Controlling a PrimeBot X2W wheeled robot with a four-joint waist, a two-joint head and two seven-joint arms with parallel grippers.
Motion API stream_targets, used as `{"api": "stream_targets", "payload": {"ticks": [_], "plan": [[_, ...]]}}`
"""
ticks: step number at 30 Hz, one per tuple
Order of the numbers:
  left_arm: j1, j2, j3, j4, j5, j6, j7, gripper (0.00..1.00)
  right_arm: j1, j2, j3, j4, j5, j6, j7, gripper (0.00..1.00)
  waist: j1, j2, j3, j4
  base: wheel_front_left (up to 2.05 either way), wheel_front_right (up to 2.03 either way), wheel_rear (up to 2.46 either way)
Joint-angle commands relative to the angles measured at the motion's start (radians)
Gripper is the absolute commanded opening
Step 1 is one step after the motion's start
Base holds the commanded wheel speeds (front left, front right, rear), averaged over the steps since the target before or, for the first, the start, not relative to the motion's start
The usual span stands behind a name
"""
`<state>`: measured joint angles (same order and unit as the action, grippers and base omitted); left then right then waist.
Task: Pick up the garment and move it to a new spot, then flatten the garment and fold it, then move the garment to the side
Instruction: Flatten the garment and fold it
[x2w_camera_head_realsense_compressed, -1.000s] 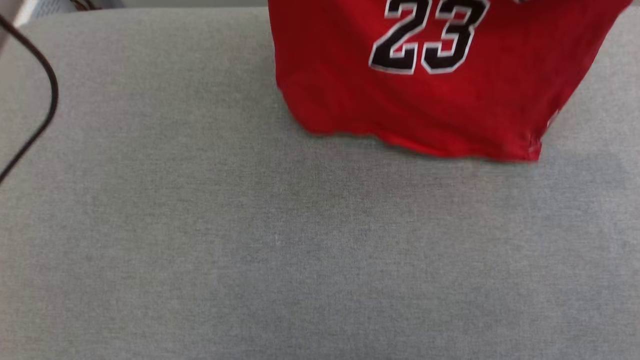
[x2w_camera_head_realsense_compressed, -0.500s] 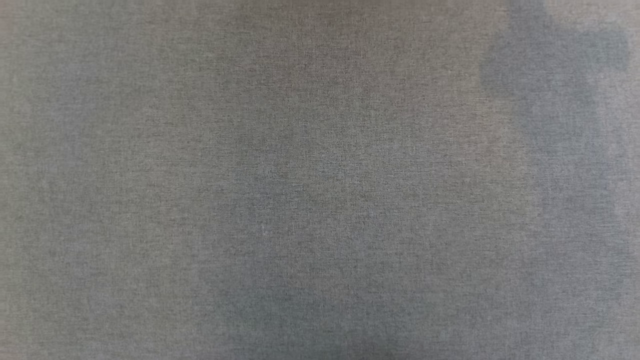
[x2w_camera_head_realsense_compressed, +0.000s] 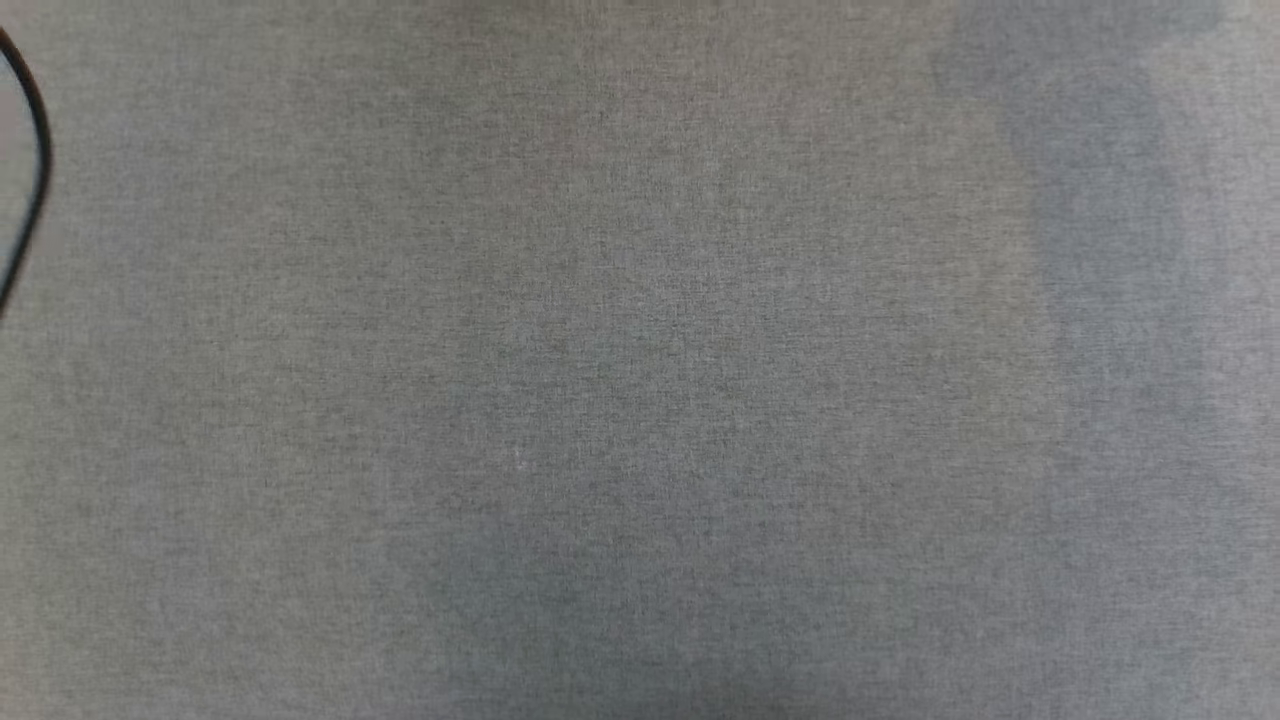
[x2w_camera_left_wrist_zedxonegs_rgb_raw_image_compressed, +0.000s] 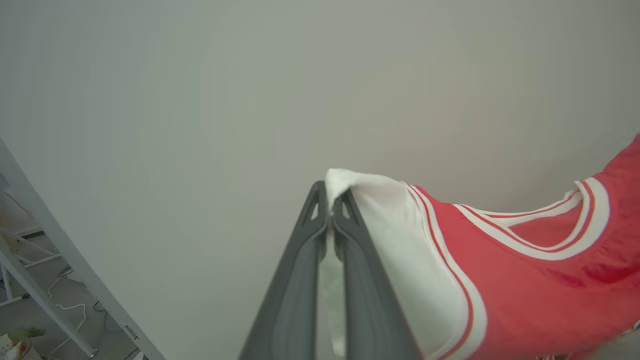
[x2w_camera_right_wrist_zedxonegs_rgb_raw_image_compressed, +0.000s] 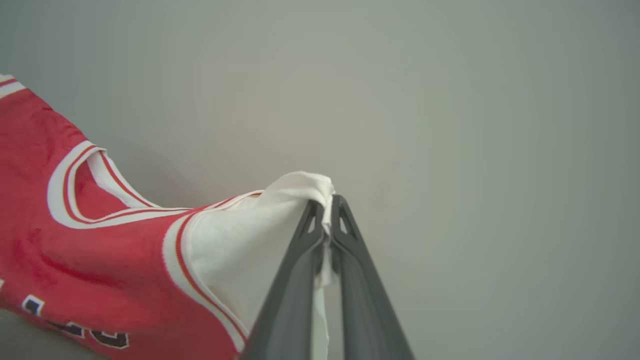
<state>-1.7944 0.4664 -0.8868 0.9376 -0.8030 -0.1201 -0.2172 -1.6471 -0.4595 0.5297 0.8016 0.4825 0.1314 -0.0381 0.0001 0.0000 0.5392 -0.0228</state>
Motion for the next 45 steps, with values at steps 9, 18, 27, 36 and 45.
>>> {"api": "stream_targets", "payload": {"ticks": [9, 18, 27, 36, 45], "plan": [[0.378, 0.032, 0.019, -0.074, -0.064, -0.005, -0.043, 0.0, 0.319, -0.014, 0.163, -0.035, 0.143, -0.001, -0.116, 0.0, -0.0001, 0.0, -0.129, 0.002, 0.0, 0.0, 0.0], [0.868, 0.098, 0.115, -0.316, -0.07, 0.073, -0.044, 0.0, 0.678, -0.101, 0.252, -0.148, 0.264, -0.001, -0.178, 0.0, -0.0001, 0.0, -0.269, 0.013, 0.0, 0.0, 0.0], [1.318, 0.145, 0.167, -0.525, -0.141, 0.169, -0.044, 0.0, 1.046, -0.205, 0.236, -0.266, 0.327, -0.001, -0.193, 0.0, -0.0001, 0.0, -0.364, 0.012, 0.0, 0.0, 0.0], [1.593, 0.155, 0.179, -0.621, -0.169, 0.264, -0.045, 0.0, 1.369, -0.213, 0.103, -0.275, 0.309, -0.001, -0.207, 0.0, -0.0001, 0.0, -0.428, 0.012, 0.0, 0.0, 0.0], [1.738, 0.147, 0.224, -0.685, -0.166, 0.306, -0.045, 0.0, 1.632, -0.191, -0.064, -0.361, 0.263, -0.001, -0.165, 0.0, -0.0001, 0.0, -0.431, 0.021, 0.0, 0.0, 0.0]]}}
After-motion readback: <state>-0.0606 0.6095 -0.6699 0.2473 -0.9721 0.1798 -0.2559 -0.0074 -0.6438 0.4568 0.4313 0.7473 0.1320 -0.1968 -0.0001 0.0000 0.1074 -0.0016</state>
